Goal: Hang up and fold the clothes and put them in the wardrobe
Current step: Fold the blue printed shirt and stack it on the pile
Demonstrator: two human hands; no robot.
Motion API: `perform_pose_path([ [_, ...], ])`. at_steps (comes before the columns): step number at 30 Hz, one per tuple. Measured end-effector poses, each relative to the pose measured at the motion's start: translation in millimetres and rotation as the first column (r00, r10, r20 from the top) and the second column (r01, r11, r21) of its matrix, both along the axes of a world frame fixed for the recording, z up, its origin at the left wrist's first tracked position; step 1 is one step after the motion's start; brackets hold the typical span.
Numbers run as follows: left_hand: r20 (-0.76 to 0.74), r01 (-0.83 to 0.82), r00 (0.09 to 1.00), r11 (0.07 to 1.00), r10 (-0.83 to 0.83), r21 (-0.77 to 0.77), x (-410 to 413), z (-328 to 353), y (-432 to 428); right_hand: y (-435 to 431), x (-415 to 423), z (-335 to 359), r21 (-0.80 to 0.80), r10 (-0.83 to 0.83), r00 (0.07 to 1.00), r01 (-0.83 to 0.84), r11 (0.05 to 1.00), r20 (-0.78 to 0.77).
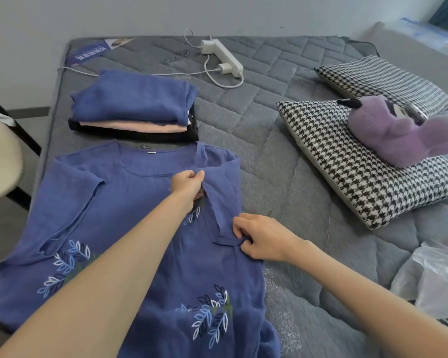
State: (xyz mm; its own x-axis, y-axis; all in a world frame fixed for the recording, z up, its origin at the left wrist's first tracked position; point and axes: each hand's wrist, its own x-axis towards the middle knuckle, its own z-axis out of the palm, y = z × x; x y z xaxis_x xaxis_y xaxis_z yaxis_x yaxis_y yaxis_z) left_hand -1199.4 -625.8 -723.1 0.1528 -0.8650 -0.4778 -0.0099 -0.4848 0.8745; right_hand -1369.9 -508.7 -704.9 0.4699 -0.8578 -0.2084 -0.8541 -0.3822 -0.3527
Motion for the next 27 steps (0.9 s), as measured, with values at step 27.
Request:
perform_pose_path([
  [27,0.706,0.408,0.706,0.848,-0.058,-0.339,170,4,31,-31,71,-47,-0.157,-0.125,0.963,0.089,0.984,-0.238],
])
